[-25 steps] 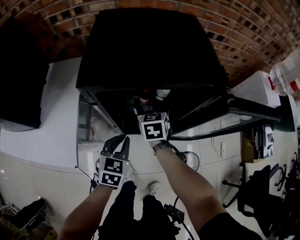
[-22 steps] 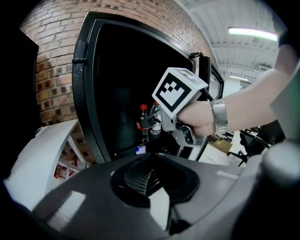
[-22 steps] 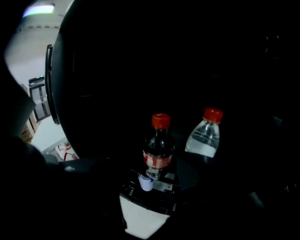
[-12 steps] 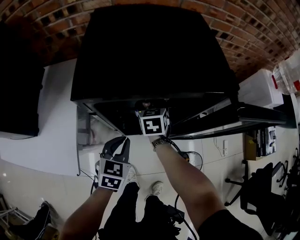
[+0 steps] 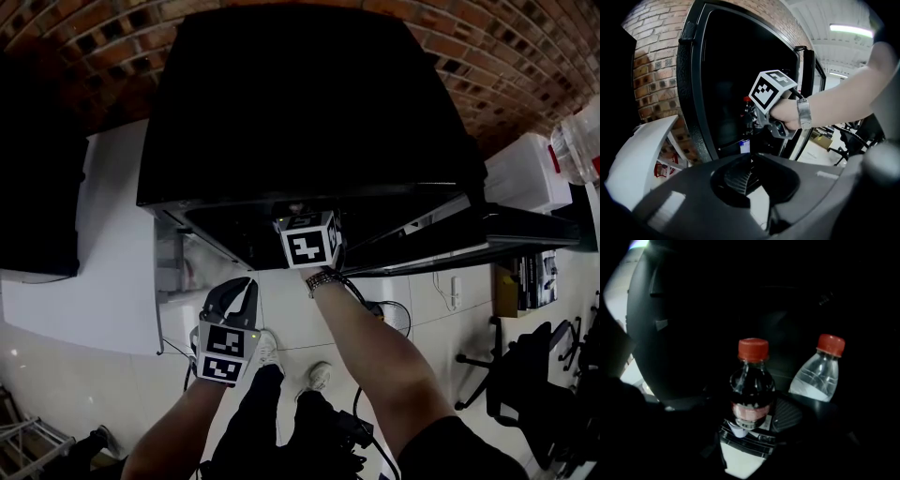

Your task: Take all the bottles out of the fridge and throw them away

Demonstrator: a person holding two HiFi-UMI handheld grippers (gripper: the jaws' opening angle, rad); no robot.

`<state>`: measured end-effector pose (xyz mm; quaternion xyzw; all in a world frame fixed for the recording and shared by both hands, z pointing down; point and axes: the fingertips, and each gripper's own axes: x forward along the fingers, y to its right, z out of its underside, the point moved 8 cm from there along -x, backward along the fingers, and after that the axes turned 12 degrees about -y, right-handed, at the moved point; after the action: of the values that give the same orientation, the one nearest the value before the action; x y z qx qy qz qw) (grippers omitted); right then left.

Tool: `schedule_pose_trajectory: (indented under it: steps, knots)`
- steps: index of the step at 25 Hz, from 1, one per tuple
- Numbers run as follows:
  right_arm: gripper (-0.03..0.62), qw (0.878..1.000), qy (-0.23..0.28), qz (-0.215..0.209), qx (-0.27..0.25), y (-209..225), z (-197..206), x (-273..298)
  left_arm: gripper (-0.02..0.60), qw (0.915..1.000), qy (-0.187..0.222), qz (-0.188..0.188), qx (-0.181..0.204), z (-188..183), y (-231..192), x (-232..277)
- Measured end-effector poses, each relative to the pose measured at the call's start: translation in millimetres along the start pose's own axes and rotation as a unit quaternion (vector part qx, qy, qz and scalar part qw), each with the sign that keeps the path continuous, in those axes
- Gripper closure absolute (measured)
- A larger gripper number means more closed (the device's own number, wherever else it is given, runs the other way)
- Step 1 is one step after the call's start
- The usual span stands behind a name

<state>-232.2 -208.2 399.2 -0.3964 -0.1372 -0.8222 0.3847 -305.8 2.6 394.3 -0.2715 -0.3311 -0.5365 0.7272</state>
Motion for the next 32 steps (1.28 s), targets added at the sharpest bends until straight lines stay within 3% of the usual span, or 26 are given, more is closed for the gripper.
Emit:
schedule_pose_trajectory:
  steps: [15,23,32]
  knots:
    - [0.303,0.999,0.03,-0.035,0.002,-13,50,-50,0.578,0.9999,0.0,0.006,0.014,0,28,3]
    - [0.303,0.999,-0.003,-0.028,0.028,4,138,-96,0.577,0.9984,-0.013,0.032,0.045,1,78,22]
    - [0.303,0.995,-0.048,0.01,0.087,66,269,-142,0.578,0.9894,-0.042,0.095,0.102,14,192,68]
